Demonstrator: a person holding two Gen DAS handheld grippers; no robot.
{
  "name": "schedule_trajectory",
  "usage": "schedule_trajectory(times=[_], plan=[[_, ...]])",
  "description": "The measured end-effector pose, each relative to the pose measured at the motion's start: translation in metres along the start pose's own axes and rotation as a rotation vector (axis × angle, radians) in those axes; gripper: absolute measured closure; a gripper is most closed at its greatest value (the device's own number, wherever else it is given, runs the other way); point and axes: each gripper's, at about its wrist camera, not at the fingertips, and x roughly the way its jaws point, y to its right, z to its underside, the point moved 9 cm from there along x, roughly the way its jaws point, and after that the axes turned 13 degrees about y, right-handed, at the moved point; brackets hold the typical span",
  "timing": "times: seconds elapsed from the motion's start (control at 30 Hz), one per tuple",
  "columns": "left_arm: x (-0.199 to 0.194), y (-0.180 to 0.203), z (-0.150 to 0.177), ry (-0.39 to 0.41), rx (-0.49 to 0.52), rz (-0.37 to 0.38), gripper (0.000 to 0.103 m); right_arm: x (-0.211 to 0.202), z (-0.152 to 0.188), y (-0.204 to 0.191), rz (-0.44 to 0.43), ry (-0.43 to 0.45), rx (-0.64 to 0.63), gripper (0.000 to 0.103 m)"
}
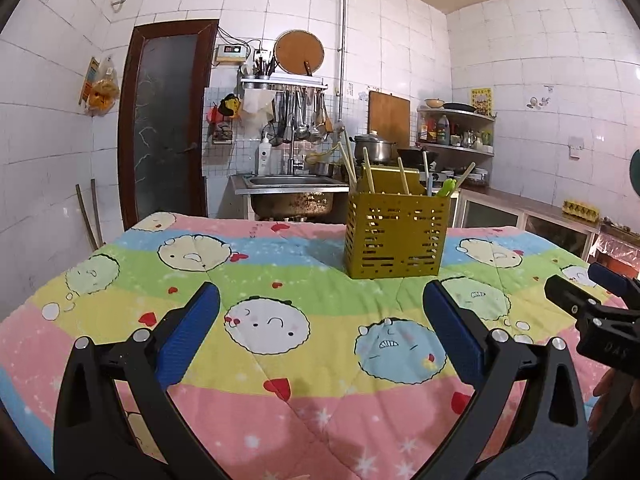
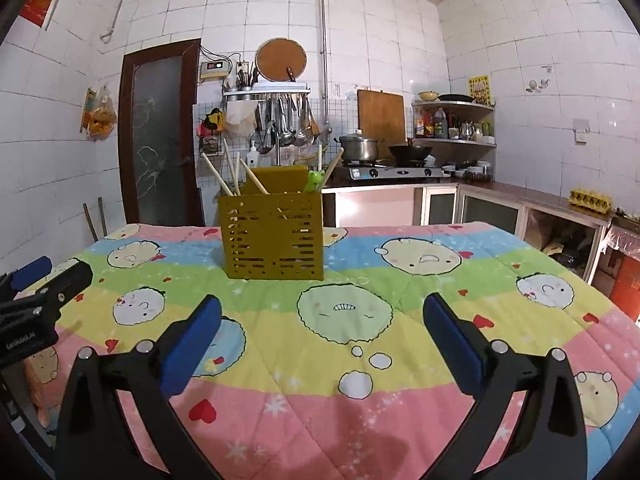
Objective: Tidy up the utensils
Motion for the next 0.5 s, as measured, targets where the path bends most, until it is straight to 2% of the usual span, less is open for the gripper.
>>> schedule_trajectory(times=[0.3, 0.5], plan=[[0.000, 0.004, 0.008, -0.029, 0.009, 0.016, 0.005, -0.008, -0.003, 0.007, 0.025, 0.040, 0.020, 0.005], [-0.007, 0.007, 0.006, -0.003, 0.033, -0.001, 0.005, -0.011, -0.004, 0.005, 0.042, 0.055, 0.003, 0.005]])
